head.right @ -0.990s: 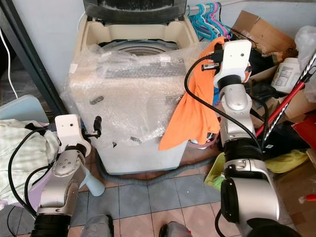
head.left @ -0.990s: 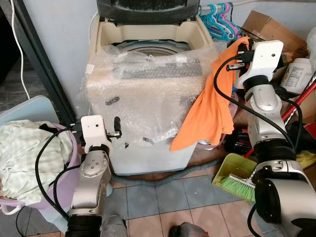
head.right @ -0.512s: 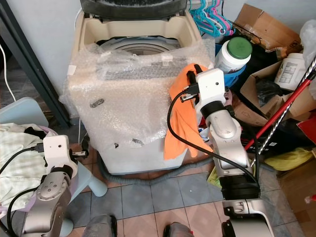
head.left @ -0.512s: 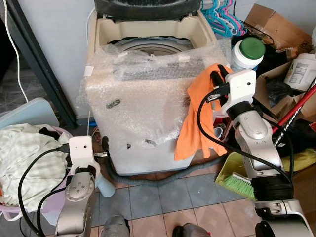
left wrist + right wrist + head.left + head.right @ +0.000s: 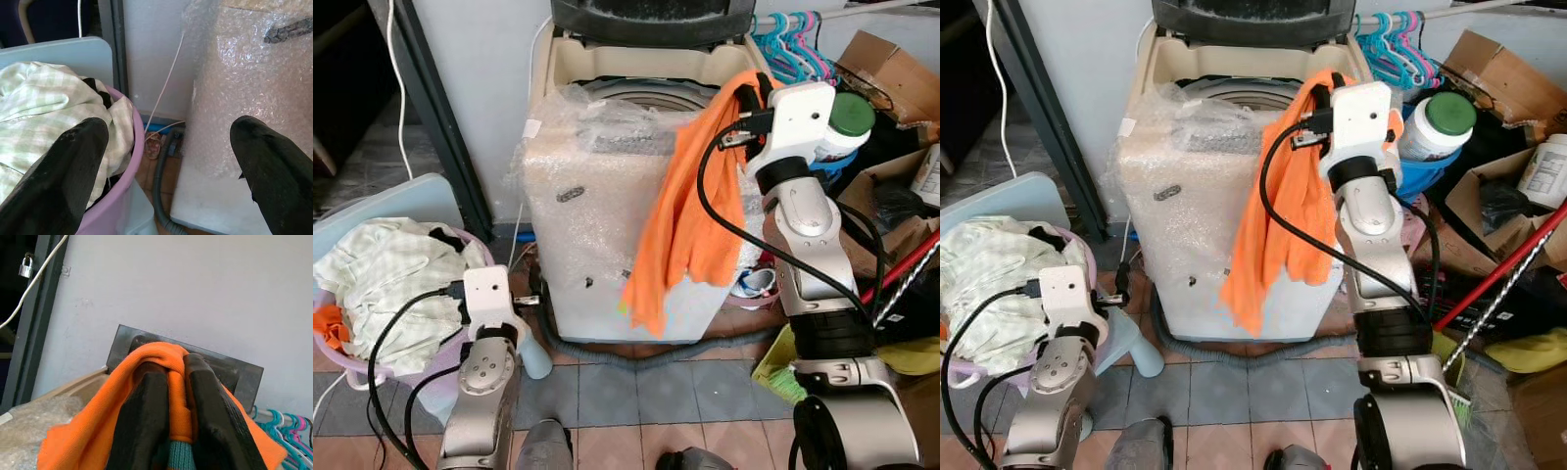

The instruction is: Clothes washing

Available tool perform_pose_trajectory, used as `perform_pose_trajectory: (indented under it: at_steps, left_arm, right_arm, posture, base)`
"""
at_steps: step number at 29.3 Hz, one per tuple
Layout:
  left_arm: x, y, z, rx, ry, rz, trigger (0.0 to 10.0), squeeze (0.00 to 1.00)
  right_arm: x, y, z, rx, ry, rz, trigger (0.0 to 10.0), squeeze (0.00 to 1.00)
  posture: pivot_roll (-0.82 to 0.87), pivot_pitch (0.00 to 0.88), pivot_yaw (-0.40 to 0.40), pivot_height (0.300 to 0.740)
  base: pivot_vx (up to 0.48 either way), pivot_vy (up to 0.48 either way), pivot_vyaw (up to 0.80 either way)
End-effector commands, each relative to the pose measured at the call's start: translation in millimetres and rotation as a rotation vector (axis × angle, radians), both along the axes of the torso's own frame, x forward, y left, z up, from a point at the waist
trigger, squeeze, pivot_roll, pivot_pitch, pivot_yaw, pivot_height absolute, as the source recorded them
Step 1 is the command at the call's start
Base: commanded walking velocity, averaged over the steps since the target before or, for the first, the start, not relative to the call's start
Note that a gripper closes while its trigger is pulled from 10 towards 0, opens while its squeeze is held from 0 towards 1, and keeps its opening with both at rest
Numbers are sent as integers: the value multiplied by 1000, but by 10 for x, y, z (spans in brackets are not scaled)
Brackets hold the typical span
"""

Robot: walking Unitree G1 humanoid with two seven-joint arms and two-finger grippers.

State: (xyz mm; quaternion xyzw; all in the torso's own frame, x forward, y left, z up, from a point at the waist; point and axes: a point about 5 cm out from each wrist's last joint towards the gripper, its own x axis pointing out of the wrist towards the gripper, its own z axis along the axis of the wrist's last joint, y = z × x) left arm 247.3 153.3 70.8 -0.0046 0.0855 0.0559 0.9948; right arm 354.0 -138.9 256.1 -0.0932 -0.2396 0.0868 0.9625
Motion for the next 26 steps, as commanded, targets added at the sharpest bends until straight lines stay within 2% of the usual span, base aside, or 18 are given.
perform_pose_trajectory:
  at_steps: [1,3,7,12,15,19,22,26]
  left_arm:
    - [-1,-19,-30,-2,7,-6,10000,0]
    - [1,-17,-54,-3,17,-4,10000,0]
    - [105,-52,-104,0,53,-26,10000,0]
    - [230,-77,-68,20,45,-51,10000,0]
    - [300,-79,0,14,8,-66,10000,0]
    - [327,-125,-17,0,8,-86,10000,0]
    - [331,-181,-66,-2,14,-111,10000,0]
    - [333,-176,-123,-24,30,-90,10000,0]
  right_arm:
    - [33,-52,113,3,-41,-19,10000,0]
    - [51,-60,121,19,-40,-29,10000,0]
    - [106,-21,71,66,-20,-39,10000,0]
    - [113,65,-28,96,0,-38,10000,0]
    - [113,97,-80,120,15,-45,10000,0]
    - [115,77,-80,116,8,-59,10000,0]
    - [109,0,-81,112,-11,-101,10000,0]
    - [88,-87,-147,132,-3,-136,10000,0]
  posture:
    - [55,0,-26,740]
    - [56,0,-22,740]
    - [65,0,-6,740]
    - [73,0,8,740]
    - [60,0,22,740]
    - [44,0,25,740]
    - [40,0,17,740]
    - [36,0,10,740]
  base:
    - [281,0,688]
    - [289,0,587]
    - [0,0,0]
    - [0,0,0]
    - [0,0,0]
    - [0,0,0]
    - [0,0,0]
    - [0,0,0]
